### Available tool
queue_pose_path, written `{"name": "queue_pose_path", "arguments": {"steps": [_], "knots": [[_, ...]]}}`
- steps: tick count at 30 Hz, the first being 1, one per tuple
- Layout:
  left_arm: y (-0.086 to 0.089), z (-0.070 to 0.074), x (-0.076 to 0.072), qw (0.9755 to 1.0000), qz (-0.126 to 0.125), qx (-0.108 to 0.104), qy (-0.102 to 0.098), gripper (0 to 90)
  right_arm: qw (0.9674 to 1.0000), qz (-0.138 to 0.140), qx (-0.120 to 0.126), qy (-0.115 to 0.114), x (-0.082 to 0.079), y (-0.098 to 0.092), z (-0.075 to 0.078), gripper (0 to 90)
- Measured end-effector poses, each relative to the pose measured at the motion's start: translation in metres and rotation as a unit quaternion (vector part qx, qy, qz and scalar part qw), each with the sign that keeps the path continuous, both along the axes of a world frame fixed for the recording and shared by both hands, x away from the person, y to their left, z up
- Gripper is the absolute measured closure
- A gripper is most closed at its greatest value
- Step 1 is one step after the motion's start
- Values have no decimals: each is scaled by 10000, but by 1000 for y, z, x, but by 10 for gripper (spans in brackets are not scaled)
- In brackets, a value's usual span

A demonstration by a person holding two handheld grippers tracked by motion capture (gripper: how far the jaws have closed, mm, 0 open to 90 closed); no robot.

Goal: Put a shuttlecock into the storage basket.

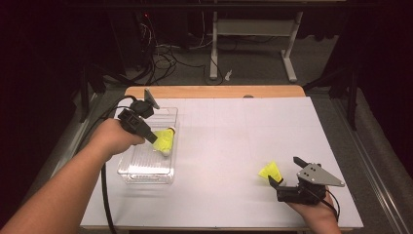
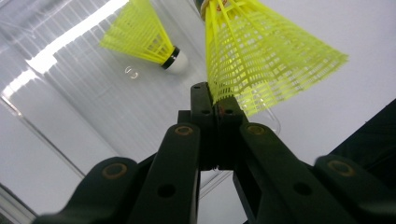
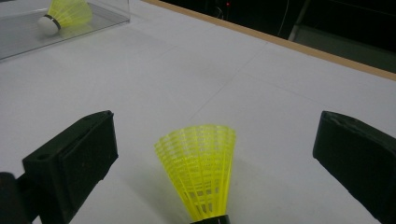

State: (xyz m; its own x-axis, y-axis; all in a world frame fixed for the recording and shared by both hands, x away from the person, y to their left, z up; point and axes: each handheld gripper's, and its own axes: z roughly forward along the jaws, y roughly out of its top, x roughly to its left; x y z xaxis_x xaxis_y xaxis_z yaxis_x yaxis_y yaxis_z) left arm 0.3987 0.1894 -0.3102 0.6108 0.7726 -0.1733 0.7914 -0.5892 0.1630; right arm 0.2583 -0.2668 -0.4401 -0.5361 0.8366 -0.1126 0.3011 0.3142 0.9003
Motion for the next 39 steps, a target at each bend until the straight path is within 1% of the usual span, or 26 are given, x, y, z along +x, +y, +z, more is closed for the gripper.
{"name": "queue_pose_path", "arguments": {"steps": [6, 12, 27, 31, 34, 36, 39], "knots": [[14, -3, 3, 9998, 172, 77, -2, 896, 10000, -4, -3, -5, 0, -1, 0, 5], [28, -5, 5, 9994, 326, 90, 45, 896, 10000, -3, -3, 6, 0, 0, 0, 5], [60, -6, 6, 9973, 718, 125, 86, 896, 10000, 0, 4, 28, 0, 1, -1, 4], [63, -6, 6, 9970, 767, 124, 75, 896, 10000, 7, -5, 35, 1, 1, -2, 5], [63, -6, 5, 9972, 744, 81, 41, 896, 10000, 7, -12, 40, 1, 1, -2, 5], [64, -6, 6, 9968, 795, 54, 26, 896, 10000, 7, -14, 42, 0, 1, -2, 4], [62, -4, 8, 9970, 778, 26, 4, 896, 10000, 9, -9, 44, 1, 1, -2, 4]]}}
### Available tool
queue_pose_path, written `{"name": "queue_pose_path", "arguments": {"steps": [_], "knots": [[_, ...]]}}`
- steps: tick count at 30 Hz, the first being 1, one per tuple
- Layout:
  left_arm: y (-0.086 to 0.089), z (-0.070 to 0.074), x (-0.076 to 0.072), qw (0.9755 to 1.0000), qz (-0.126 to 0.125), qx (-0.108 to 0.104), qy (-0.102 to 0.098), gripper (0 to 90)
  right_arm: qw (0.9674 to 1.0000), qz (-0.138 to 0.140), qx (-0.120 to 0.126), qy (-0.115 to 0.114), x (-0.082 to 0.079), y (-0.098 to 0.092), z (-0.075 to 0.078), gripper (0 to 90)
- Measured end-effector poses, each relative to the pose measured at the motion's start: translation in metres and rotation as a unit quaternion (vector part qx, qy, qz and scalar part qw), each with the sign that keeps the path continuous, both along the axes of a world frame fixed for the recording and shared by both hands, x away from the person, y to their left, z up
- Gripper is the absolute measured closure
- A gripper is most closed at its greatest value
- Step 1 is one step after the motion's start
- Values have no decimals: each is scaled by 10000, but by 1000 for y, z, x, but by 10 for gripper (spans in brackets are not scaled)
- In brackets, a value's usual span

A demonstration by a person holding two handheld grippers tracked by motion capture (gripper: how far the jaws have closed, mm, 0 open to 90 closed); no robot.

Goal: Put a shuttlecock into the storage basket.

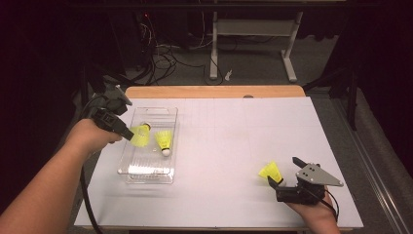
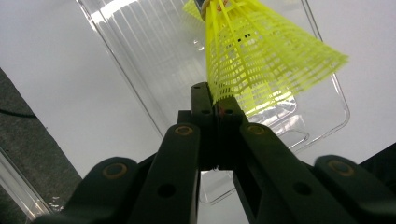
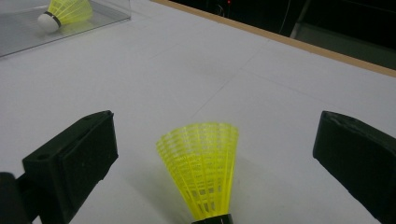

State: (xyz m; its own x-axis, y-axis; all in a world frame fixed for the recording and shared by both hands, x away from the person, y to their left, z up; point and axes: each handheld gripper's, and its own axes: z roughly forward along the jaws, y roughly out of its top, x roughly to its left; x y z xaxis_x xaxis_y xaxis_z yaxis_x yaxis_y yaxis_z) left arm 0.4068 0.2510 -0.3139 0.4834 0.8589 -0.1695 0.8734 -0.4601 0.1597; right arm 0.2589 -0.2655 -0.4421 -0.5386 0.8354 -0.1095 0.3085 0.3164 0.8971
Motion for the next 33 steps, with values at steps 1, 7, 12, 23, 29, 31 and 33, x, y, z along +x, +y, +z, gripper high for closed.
{"name": "queue_pose_path", "arguments": {"steps": [1, 7, 12, 23, 29, 31, 33], "knots": [[-1, 2, 1, 10000, -17, -12, 9, 896, 10000, -2, 0, 0, 0, 0, 0, 5], [-3, 15, 8, 10000, 34, -10, -72, 896, 10000, 1, -10, 2, 1, 0, 0, 5], [-4, 7, 15, 9999, 92, 70, -67, 896, 10000, -11, -11, 6, 1, -1, -1, 4], [-7, -16, 31, 9995, 281, 144, -19, 896, 10000, -27, 3, 13, 1, -2, 0, 5], [-4, -29, 35, 9993, 329, 147, 50, 896, 10000, -24, -2, 13, 0, -2, 0, 5], [-3, -31, 36, 9993, 355, 133, 42, 896, 10000, -19, -9, 11, 0, -2, -1, 4], [-2, -35, 37, 9992, 361, 154, 73, 896, 10000, -14, -8, 15, 1, -2, -1, 5]]}}
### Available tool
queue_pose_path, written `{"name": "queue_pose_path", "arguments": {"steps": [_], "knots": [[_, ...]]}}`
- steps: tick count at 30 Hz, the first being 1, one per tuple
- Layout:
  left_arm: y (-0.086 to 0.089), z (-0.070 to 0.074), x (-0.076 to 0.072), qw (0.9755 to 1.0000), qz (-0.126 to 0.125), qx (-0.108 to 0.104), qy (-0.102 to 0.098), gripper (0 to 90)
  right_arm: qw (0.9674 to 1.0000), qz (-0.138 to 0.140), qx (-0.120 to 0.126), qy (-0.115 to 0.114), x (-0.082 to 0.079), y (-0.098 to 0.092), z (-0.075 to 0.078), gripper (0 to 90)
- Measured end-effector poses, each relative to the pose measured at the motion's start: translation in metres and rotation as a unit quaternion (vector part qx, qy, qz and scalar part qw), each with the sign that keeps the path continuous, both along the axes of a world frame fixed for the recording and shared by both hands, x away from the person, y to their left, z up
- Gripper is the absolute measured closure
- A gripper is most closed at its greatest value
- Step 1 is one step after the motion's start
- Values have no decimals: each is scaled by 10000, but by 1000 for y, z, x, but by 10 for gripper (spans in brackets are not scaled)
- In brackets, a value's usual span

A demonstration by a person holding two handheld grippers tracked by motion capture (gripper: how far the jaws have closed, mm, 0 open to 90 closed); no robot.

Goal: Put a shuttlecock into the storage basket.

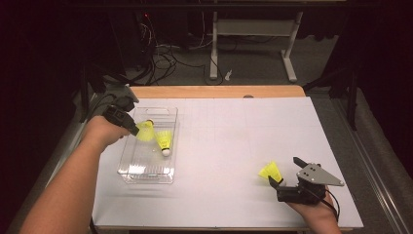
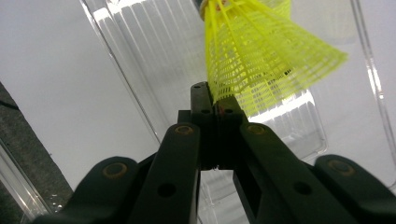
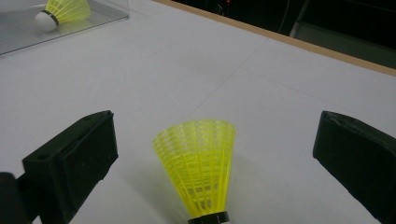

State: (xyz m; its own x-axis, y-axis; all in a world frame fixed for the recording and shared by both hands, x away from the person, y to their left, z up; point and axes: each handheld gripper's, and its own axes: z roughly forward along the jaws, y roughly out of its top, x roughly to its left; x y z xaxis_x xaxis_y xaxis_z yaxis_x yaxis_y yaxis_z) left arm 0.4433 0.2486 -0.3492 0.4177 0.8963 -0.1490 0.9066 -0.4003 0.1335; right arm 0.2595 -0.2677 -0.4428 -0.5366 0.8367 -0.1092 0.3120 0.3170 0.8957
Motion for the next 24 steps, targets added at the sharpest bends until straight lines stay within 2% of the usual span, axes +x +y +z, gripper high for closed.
{"name": "queue_pose_path", "arguments": {"steps": [6, 15, 17, 24], "knots": [[2, -11, 2, 10000, 63, 9, -4, 896, 10000, 11, -23, 0, 0, 0, 0, 5], [-4, -21, 5, 9999, 34, 143, 6, 896, 10000, 26, -27, -4, 0, 1, -1, 5], [-5, -23, 5, 9999, 42, 98, 38, 896, 10000, 26, -27, 2, 0, 1, 0, 5], [-4, -33, 6, 9996, 136, 250, 40, 895, 10000, 30, -23, 1, 0, 0, -1, 5]]}}
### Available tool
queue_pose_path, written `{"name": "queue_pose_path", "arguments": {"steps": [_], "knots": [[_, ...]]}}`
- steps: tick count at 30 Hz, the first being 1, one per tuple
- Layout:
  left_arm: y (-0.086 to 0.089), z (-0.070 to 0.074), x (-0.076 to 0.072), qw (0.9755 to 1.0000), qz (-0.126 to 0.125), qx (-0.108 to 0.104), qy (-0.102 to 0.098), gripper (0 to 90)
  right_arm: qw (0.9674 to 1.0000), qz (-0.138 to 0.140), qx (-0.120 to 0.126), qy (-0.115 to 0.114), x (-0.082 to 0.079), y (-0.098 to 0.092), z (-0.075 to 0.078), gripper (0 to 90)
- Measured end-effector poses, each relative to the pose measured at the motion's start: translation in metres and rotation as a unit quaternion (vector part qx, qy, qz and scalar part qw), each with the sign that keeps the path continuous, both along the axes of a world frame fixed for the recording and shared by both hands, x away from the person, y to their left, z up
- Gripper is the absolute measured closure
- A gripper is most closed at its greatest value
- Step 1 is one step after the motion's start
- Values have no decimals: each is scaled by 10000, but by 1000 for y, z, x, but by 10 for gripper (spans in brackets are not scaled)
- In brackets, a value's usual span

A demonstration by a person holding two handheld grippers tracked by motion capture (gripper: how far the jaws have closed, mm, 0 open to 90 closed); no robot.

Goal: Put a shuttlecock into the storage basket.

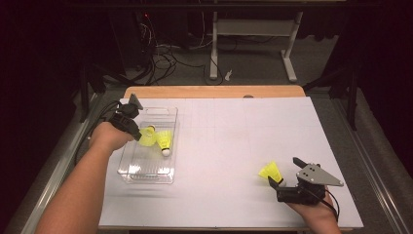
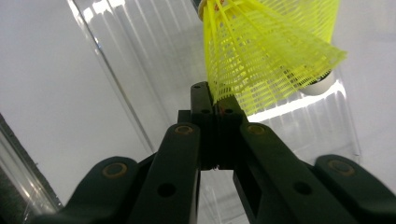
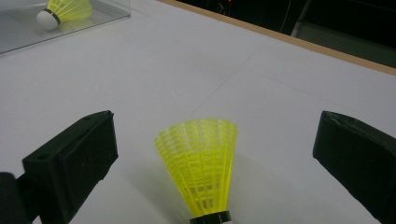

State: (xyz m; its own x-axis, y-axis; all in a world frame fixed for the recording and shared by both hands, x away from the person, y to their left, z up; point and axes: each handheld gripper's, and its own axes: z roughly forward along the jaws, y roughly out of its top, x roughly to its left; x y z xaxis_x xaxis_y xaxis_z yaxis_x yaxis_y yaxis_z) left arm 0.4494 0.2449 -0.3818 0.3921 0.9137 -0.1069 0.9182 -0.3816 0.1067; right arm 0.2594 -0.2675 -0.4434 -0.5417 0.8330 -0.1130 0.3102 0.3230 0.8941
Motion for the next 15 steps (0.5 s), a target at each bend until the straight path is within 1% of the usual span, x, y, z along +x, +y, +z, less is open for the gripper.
{"name": "queue_pose_path", "arguments": {"steps": [2, 3, 4, 5, 6, 8, 9, 10, 13, 15], "knots": [[2, -1, 0, 10000, 43, -28, 22, 895, 10000, 3, 3, 2, 0, 0, 0, 5], [3, -1, 0, 10000, 48, 3, 15, 896, 10000, 6, -2, 0, 0, 0, 0, 5], [4, -2, 1, 10000, 44, -41, 48, 895, 10000, 8, -5, 0, 0, 0, 0, 5], [4, -3, 0, 10000, 50, -36, 43, 895, 10000, 8, -3, 3, 0, 0, 0, 5], [4, -3, 0, 10000, 72, 3, 2, 895, 10000, 10, -6, 7, 0, 0, 0, 5], [5, -5, 0, 10000, 69, 8, 51, 895, 10000, 11, -9, 8, 0, 1, 0, 4], [5, -6, 0, 10000, 76, 36, 36, 895, 10000, 12, -10, 9, 0, 1, 0, 5], [5, -6, 1, 10000, 77, 13, 54, 895, 10000, 12, -11, 11, 0, 1, 0, 4], [4, -7, 1, 9999, 51, 39, 97, 895, 10000, 8, -18, 11, 0, 1, 0, 5], [3, -8, 1, 9999, 55, 90, 71, 894, 10000, 8, -8, 18, 0, 1, -1, 5]]}}
